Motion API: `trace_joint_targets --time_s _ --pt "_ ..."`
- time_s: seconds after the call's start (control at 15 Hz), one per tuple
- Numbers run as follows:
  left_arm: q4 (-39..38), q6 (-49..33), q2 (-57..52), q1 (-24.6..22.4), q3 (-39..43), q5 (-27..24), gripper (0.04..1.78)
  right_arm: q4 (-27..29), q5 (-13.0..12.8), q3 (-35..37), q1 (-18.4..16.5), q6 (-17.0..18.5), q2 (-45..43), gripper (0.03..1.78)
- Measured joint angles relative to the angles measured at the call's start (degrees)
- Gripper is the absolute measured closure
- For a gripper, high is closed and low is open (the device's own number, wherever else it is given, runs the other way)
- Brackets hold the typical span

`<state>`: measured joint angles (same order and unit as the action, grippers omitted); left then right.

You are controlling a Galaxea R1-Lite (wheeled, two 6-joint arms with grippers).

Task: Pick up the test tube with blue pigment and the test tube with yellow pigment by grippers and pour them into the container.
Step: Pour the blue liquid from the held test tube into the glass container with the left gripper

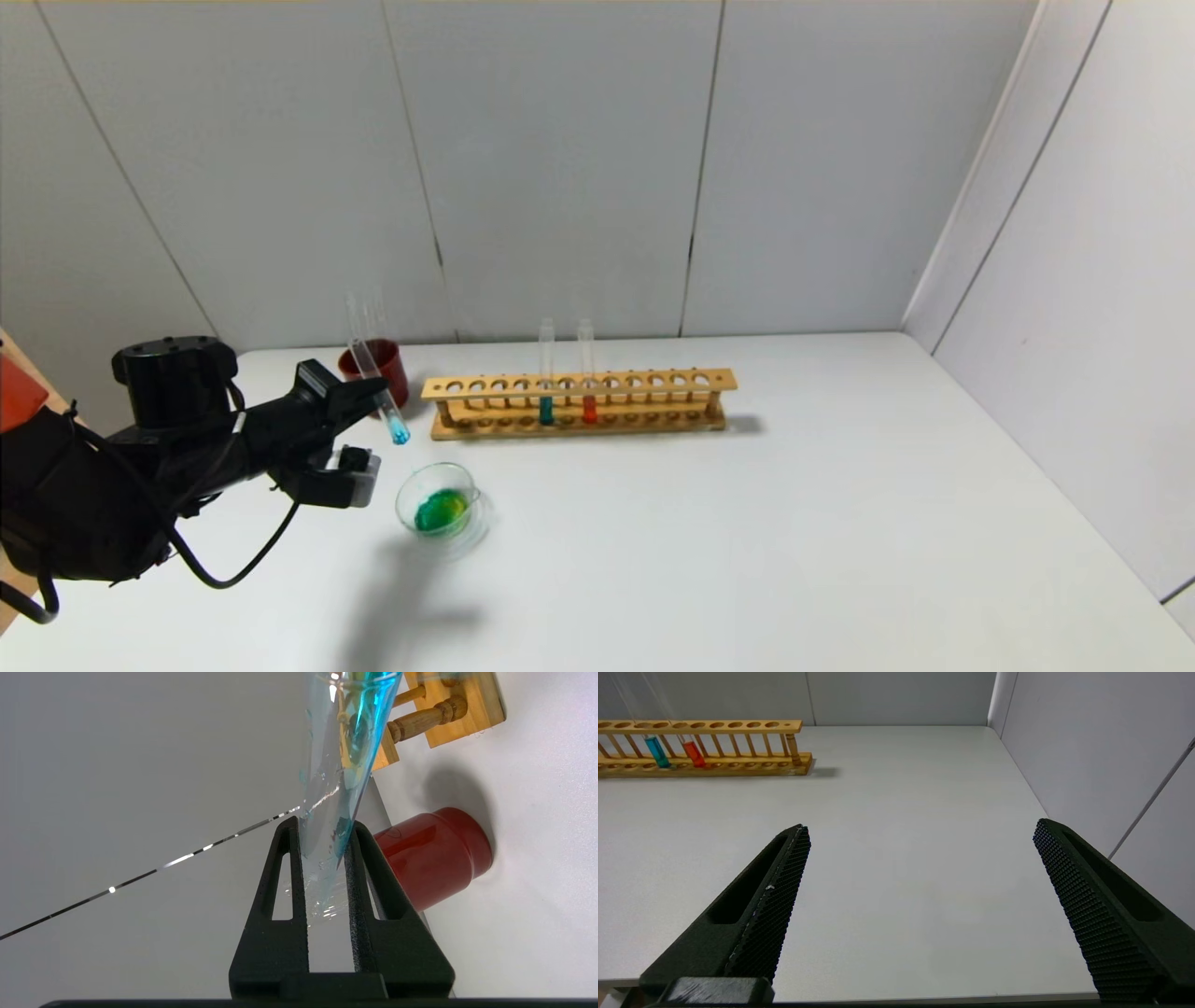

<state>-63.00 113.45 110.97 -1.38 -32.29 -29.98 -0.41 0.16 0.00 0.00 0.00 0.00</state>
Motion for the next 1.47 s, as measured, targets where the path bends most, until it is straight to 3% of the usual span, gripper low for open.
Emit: trace_joint_targets --time_s 1.47 --pt "-0.01 5.74 -0.33 0.17 0.02 -0.30 1.52 0.00 0.00 0.00 0.00 0.00 0.00 0.06"
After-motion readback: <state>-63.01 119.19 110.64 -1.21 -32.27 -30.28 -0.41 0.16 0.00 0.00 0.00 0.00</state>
